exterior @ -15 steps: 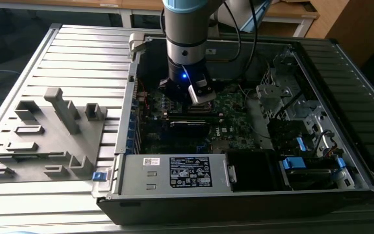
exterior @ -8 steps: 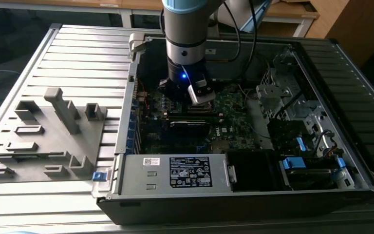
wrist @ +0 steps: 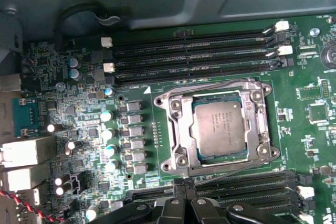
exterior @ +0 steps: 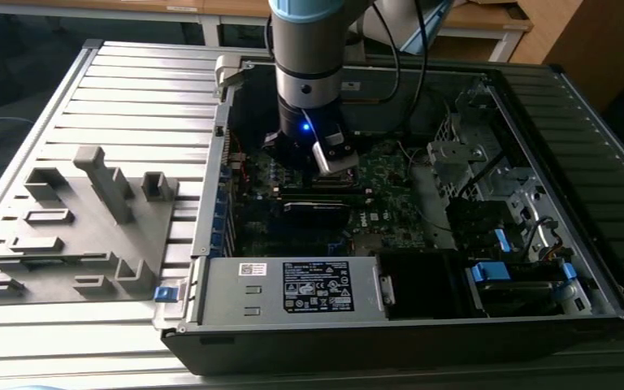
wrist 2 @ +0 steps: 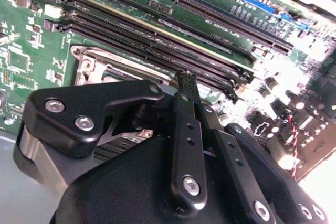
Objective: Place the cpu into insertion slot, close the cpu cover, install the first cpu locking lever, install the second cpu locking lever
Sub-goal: 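Install the second cpu locking lever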
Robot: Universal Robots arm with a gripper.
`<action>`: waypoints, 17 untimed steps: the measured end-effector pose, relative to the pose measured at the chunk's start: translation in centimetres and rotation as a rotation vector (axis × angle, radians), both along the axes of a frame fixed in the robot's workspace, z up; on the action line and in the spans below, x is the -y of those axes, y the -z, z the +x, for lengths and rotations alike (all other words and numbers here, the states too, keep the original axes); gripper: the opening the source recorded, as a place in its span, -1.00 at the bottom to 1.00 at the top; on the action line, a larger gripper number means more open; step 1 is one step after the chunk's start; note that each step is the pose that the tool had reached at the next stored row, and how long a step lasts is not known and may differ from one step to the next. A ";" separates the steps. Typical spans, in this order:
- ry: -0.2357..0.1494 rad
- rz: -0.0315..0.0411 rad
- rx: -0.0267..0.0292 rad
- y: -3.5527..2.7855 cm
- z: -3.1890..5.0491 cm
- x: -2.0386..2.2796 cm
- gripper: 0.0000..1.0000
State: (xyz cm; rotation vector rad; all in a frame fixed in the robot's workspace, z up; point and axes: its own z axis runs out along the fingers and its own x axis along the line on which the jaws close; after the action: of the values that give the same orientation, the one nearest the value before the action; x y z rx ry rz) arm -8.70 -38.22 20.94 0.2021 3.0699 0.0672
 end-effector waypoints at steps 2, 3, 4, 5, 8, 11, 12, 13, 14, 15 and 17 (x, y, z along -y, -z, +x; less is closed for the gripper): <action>0.000 -0.0001 -0.0001 0.07 -0.11 0.00 -0.79; 0.000 -0.0002 -0.0001 0.13 -0.15 0.00 -0.79; 0.000 -0.0002 -0.0001 0.19 -0.18 0.00 -0.79; 0.000 -0.0003 -0.0002 0.25 -0.19 0.00 -0.79; -0.001 -0.0004 -0.0003 0.27 -0.19 0.00 -0.79; 0.000 -0.0002 -0.0002 0.28 -0.19 0.00 -0.79; 0.000 -0.0002 -0.0001 0.28 -0.19 0.00 -0.79; 0.000 -0.0002 -0.0001 0.30 -0.20 0.00 -0.79; 0.000 0.0002 0.0002 0.35 -0.19 0.00 -0.79; 0.000 0.0000 0.0000 0.38 -0.19 0.00 -0.79; 0.000 -0.0001 -0.0001 0.48 -0.21 0.00 -0.79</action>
State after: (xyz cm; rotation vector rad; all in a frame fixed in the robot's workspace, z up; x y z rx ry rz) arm -8.92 -38.22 20.46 0.2015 3.0700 0.0672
